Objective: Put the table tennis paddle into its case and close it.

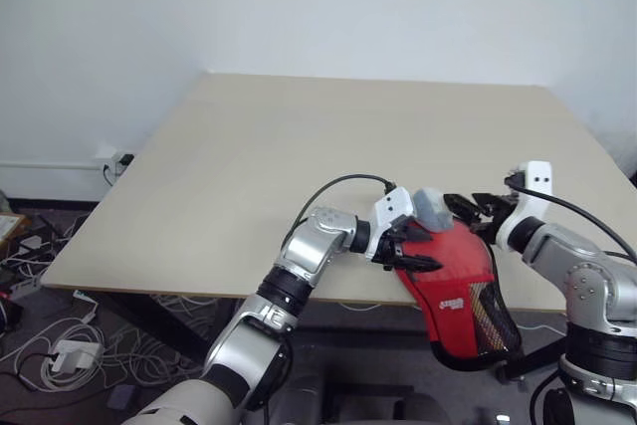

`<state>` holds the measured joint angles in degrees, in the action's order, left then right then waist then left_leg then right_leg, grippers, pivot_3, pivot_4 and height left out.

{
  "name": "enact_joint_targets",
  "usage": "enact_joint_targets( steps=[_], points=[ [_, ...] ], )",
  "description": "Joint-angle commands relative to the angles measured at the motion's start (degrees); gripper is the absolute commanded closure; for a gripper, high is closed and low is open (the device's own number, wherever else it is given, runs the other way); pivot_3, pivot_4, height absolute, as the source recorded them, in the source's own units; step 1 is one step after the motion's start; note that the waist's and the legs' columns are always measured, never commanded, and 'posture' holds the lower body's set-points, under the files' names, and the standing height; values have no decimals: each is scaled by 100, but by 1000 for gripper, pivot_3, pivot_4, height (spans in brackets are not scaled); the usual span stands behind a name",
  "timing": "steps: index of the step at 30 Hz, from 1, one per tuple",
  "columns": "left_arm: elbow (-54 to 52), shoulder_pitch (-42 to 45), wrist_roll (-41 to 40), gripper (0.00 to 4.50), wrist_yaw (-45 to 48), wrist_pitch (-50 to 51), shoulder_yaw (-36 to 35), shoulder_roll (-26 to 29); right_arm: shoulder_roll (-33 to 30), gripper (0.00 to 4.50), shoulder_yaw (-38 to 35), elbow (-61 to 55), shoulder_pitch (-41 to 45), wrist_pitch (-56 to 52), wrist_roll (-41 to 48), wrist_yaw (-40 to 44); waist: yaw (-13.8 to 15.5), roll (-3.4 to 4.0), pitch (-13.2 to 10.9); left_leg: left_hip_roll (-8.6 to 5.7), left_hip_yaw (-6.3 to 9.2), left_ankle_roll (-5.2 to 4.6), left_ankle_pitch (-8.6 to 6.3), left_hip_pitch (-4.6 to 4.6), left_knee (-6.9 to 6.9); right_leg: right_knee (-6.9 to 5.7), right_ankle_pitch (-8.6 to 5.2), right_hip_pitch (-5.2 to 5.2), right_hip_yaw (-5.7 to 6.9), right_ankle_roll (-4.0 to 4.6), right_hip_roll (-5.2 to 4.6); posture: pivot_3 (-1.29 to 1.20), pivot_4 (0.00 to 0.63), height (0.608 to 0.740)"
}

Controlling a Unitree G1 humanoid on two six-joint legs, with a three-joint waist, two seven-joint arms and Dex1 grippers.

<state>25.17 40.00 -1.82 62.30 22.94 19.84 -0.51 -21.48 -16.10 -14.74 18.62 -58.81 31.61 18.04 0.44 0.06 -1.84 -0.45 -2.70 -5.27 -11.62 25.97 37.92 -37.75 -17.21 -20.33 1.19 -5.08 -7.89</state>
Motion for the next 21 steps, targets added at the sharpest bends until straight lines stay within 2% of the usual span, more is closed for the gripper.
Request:
enact_joint_targets(
  steps=[1,6,13,20,21],
  points=[
    [262,107,210,1359,-453,-272,184,-152,-4,767,60,68,256,17,-55,-145,3,1,0,-1,0,0,0,0,0,0,0,-1,0,0,0,0,0,715],
    [766,84,845,1359,-1102,-887,701,-221,29,767,187,205,347,-157,52,-164,10,1,0,-1,1,-2,-1,0,2,1,0,1,0,0,-2,0,0,715],
    [1174,-15,1153,1359,-1446,-1273,905,-136,208,767,342,614,491,-561,143,-105,9,1,3,3,3,-3,-2,-1,1,1,0,1,2,0,-2,0,0,715],
    [1206,62,1085,1359,-1599,-1245,883,-254,253,767,505,1056,657,-548,-10,-82,6,1,7,3,3,-3,-3,-4,5,0,1,5,2,1,-2,0,0,715],
    [1210,78,1082,1359,-1619,-1240,882,-270,250,929,540,1084,678,-481,-70,-100,6,1,7,2,3,-3,-3,-4,5,0,1,5,2,1,-2,0,0,715]
  ],
)
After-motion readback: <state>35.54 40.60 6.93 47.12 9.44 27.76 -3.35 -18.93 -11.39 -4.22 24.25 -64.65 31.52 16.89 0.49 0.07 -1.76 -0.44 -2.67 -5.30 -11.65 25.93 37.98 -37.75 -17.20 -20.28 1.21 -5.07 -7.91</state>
